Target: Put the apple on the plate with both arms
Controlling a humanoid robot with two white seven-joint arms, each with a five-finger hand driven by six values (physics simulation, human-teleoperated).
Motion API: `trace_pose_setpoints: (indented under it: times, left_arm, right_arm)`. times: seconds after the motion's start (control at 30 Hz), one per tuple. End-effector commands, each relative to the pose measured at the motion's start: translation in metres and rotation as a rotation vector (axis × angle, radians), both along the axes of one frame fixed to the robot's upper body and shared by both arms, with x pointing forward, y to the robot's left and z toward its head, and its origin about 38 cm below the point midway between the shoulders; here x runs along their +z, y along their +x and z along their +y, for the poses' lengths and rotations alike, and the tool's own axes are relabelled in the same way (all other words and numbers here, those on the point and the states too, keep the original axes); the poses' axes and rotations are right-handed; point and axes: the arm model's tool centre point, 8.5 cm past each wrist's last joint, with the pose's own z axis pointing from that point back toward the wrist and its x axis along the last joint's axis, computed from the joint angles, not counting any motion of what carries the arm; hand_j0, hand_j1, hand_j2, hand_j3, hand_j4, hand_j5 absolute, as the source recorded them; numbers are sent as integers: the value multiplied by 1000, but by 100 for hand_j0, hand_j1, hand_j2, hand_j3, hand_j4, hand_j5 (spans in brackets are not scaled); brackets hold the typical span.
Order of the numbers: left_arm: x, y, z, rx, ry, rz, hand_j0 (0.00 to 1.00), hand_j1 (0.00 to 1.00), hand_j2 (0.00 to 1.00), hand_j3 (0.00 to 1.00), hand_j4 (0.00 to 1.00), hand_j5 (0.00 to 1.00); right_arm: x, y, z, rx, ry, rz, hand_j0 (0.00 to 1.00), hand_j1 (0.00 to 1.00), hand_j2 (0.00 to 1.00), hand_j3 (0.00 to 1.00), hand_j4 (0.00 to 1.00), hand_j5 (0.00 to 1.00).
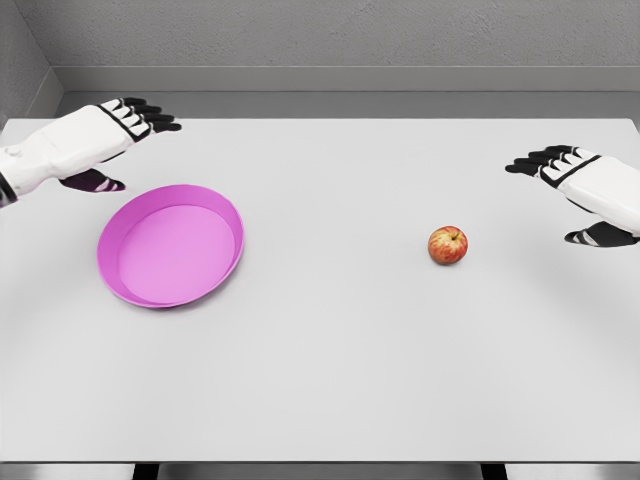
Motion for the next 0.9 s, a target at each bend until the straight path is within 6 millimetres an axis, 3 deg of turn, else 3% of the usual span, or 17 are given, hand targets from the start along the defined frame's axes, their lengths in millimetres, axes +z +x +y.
trace_pose_setpoints:
  times: [0.0,0.17,0.3,0.53,0.87]
  left_arm:
    - [2,0,2,4,-3,0,100,100,100,100,100,100]
    - [2,0,2,4,-5,-2,100,100,100,100,100,100]
    - [3,-1,0,-2,-9,-5,100,100,100,100,100,100]
    - [6,-4,-9,-31,-7,-16,100,100,100,100,100,100]
    - [6,-4,-8,-28,-1,-16,100,100,100,100,100,100]
  right_arm:
    - [0,0,0,0,0,3,100,100,100,100,100,100]
    - [-2,0,2,2,13,5,100,100,100,100,100,100]
    - [-14,3,9,3,-39,105,100,100,100,100,100,100]
    - [-51,25,77,47,-53,250,100,100,100,100,100,100]
    - [-57,32,89,19,-112,351,100,100,100,100,100,100]
